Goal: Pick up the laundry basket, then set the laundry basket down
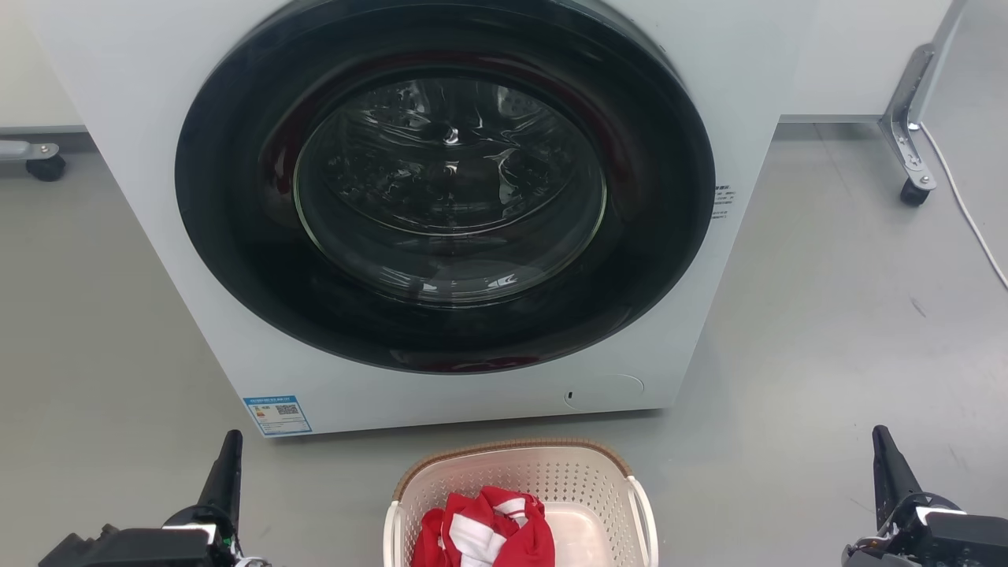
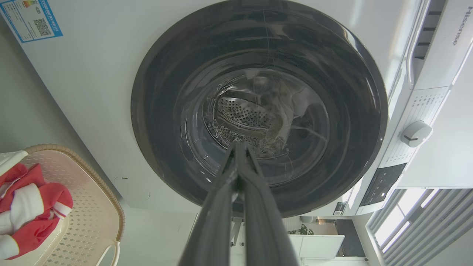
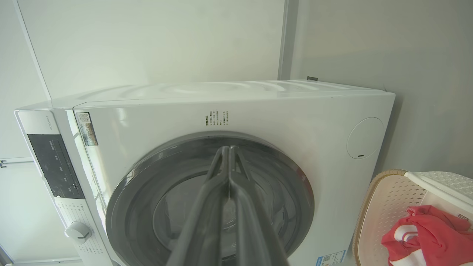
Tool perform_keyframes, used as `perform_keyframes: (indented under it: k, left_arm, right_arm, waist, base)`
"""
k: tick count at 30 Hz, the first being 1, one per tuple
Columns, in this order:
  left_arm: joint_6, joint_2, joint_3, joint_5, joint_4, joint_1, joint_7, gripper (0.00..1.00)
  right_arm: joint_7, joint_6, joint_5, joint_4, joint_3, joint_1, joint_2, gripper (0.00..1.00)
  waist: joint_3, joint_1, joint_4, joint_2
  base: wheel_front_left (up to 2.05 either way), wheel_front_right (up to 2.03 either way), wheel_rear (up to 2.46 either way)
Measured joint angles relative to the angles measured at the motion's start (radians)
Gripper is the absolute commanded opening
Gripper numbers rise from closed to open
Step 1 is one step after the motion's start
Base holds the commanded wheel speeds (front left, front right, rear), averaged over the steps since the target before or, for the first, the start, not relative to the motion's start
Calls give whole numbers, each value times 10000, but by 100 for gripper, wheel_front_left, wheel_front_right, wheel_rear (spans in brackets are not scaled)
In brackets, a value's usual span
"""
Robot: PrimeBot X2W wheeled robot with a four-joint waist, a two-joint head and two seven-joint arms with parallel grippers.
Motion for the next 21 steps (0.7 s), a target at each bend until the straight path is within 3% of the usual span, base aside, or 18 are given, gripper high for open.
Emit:
perform_keyframes:
  k: [21]
  left_arm:
    - [0, 0, 0, 0, -2, 0, 0, 0]
  right_arm:
    - [0, 0, 0, -2, 0, 0, 0, 0]
  waist:
    - [0, 0, 0, 0]
  base:
    - [0, 0, 0]
